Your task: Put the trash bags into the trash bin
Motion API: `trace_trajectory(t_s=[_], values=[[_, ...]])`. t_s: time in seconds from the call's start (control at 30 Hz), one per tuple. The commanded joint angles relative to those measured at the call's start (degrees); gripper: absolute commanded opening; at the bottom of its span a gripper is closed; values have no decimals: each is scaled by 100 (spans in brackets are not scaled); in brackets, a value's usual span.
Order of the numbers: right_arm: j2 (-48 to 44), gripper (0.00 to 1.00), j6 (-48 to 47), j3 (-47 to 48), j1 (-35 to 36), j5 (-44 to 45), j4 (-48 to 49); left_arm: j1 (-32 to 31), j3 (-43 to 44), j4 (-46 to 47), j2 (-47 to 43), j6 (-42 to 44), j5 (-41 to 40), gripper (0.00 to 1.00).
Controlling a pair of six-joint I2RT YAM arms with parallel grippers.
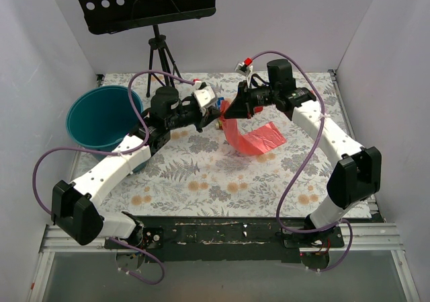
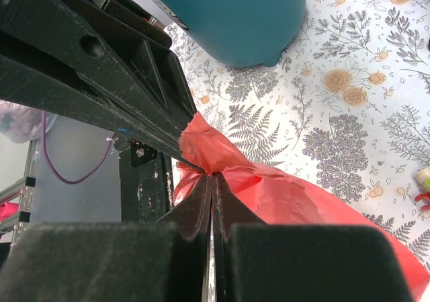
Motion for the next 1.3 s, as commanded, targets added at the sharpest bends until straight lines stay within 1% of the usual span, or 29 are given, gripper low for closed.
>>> trace_trajectory(t_s=[0.0, 0.13, 0.23, 0.37, 0.47, 0.5, 0.53, 0.57, 0.63, 0.67, 1.1, 1.2, 1.27], values=[[-186, 1, -40, 53, -191, 143, 194, -21, -32, -12, -242, 358, -120, 0], [-354, 1, -120, -157, -569, 460, 96, -12, -137, -108, -312, 657, -279, 0], [-398, 1, -128, -219, -693, 592, 114, 5, -190, -82, -339, 667, -262, 0], [-354, 1, -59, -167, -684, 505, 184, 5, -173, -47, -286, 596, -200, 0], [-266, 2, 310, -158, -684, 57, 491, 5, -129, 31, -260, 587, -183, 0], [-231, 20, 442, -123, -632, 30, 536, 5, -146, 67, -268, 561, -183, 0], [-205, 32, 521, -88, -571, 12, 545, 5, -155, 119, -277, 544, -165, 0], [-187, 38, 565, -53, -500, -40, 571, 5, -164, 163, -269, 543, -139, 0], [-134, 43, 636, -52, -395, -146, 659, 5, -155, 164, -242, 543, -104, 0], [-108, 47, 671, -52, -351, -163, 703, 14, -138, 164, -233, 535, -86, 0], [156, 50, 926, 44, -122, -181, 879, 5, -23, 234, -189, 403, 19, 0], [191, 47, 953, 71, -78, -164, 940, 5, -14, 225, -181, 376, 11, 0], [200, 42, 953, 53, -69, -269, 1028, 5, -23, 208, -189, 376, 11, 0]])
